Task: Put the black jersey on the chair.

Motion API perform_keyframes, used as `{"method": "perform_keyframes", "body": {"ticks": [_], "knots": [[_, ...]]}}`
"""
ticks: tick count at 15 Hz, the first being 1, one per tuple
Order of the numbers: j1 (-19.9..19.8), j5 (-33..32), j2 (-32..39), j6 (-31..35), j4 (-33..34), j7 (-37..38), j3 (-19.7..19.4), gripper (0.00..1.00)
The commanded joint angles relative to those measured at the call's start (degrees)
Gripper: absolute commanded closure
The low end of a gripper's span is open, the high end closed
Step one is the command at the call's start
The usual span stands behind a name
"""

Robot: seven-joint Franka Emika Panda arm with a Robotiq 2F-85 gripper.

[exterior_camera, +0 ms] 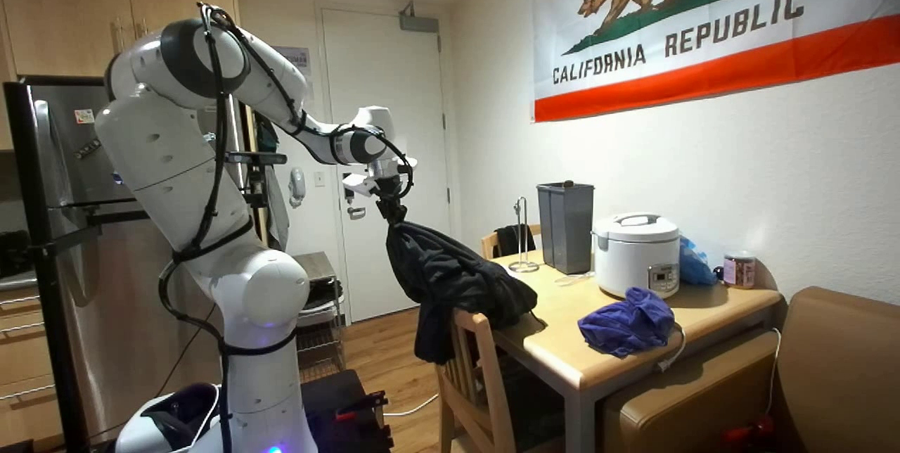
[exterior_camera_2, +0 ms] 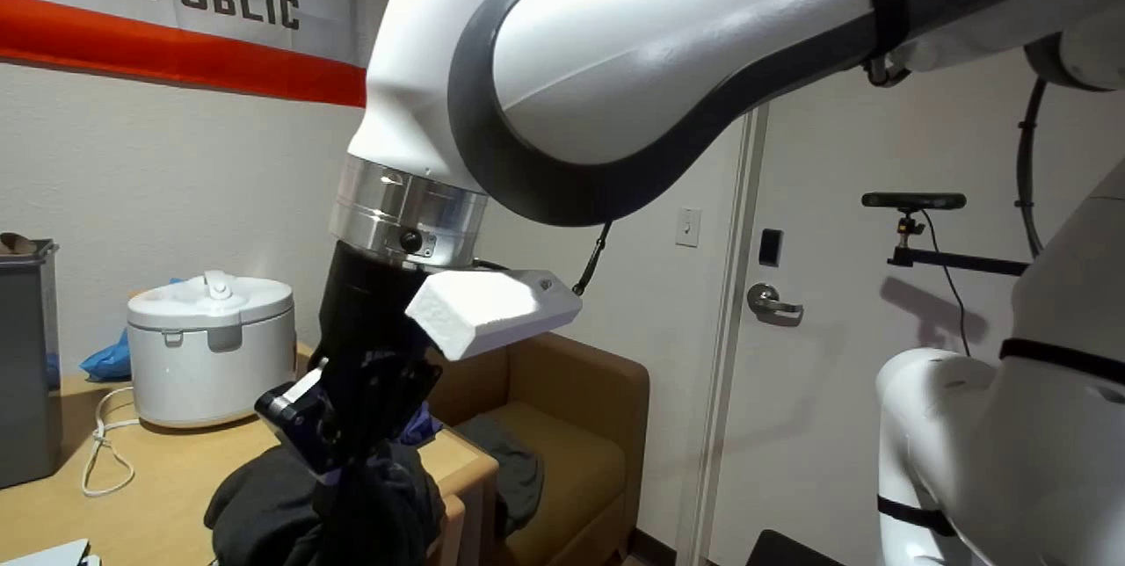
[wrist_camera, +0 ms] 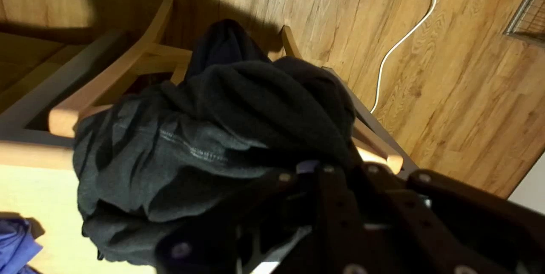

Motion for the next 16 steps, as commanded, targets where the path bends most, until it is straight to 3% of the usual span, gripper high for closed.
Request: {"method": "perform_keyframes", "body": {"ticks": [1,2,5,12,16], "knots": [[1.30,3.10,-2.15,-1.58,-2.06,-2.44,-1.11,0.98],[1.44,3.54,-2.10,-1.59,-2.27,-2.80,-1.21,0.69],[1.55,4.58,-2.10,-2.39,-2.50,-4.44,-1.51,0.54],[0.01,2.65,-3.56,-2.33,-2.81,-4.50,-1.79,0.00],[-3.75,-4.54,-4.06,4.13,-1.21,-4.37,-1.81,0.00]]}}
